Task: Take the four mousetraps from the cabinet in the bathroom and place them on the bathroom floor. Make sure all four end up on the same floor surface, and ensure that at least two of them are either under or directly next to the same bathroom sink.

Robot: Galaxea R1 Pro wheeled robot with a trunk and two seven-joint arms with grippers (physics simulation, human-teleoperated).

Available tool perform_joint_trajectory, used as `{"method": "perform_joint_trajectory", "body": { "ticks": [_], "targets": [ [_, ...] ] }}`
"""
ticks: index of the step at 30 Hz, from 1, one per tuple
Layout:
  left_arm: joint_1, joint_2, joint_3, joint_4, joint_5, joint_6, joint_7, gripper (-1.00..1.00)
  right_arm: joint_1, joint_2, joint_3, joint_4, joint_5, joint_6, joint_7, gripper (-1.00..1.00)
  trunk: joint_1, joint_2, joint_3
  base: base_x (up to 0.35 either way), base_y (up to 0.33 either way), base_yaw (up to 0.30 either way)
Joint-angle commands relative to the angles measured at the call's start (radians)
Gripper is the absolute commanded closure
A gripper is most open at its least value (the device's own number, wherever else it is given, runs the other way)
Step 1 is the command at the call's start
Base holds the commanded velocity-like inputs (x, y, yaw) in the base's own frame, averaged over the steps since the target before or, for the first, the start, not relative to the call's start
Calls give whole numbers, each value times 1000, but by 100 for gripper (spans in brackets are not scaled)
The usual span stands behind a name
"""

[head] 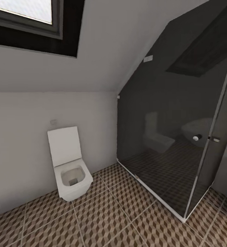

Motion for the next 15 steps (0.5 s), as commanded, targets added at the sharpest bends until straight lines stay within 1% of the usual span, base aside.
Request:
{"method": "perform_joint_trajectory", "body": {
  "ticks": [1,15],
  "targets": [
    [0,0,0,-1,-1,-2,3,-100,-1,0,1,1,0,-3,-4,-100,0,-1,-1,0,-215,-218],
    [0,0,1,0,1,-1,4,-100,-1,0,1,1,1,-4,-4,-100,0,-1,6,0,-213,-218]
  ]
}}
